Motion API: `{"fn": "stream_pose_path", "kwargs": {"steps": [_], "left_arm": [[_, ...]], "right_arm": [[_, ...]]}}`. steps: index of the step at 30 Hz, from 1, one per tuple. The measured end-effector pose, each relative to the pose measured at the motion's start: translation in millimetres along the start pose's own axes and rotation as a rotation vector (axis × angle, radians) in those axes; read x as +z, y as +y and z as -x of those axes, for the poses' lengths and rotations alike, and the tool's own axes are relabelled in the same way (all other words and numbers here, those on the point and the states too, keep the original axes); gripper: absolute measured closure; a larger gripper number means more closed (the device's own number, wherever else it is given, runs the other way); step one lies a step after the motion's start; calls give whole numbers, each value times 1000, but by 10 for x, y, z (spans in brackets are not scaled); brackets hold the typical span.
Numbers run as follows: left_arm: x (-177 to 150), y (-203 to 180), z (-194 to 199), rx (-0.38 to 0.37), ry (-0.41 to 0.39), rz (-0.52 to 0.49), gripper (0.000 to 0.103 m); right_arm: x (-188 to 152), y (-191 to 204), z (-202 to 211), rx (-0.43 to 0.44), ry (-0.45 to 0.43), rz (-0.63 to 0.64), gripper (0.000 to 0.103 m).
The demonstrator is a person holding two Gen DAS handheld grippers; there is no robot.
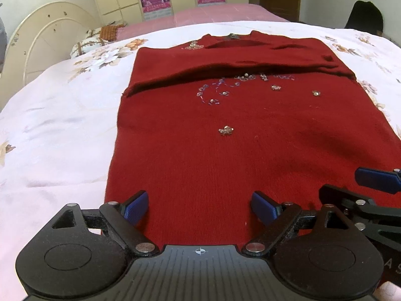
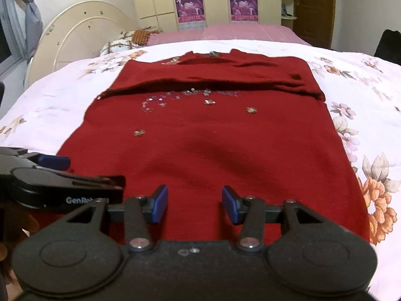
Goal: Fold small clothes
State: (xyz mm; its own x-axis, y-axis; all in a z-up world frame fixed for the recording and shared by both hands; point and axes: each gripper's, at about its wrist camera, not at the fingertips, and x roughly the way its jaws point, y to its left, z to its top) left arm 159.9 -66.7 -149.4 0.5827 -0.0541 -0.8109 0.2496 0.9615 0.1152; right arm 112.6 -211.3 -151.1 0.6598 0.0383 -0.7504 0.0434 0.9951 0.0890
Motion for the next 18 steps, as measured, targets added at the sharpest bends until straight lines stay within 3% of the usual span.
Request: {"fn": "stream_pose_path", "kwargs": {"steps": [5,7,9,18], "left_arm": [[-151,89,-65,-52,123,147,13],[-230,85,-38,-37,98,157,5],[-289,83,-35,-33,99,160,3],[-382,83,10,-24,78,163,2]], "right_arm": [[-49,36,58,1,5,12,51],[-84,19,66,3,18,0,51],[-122,1,72,5,29,-10,51],[-273,-19,11,-10,74,5,50]]}}
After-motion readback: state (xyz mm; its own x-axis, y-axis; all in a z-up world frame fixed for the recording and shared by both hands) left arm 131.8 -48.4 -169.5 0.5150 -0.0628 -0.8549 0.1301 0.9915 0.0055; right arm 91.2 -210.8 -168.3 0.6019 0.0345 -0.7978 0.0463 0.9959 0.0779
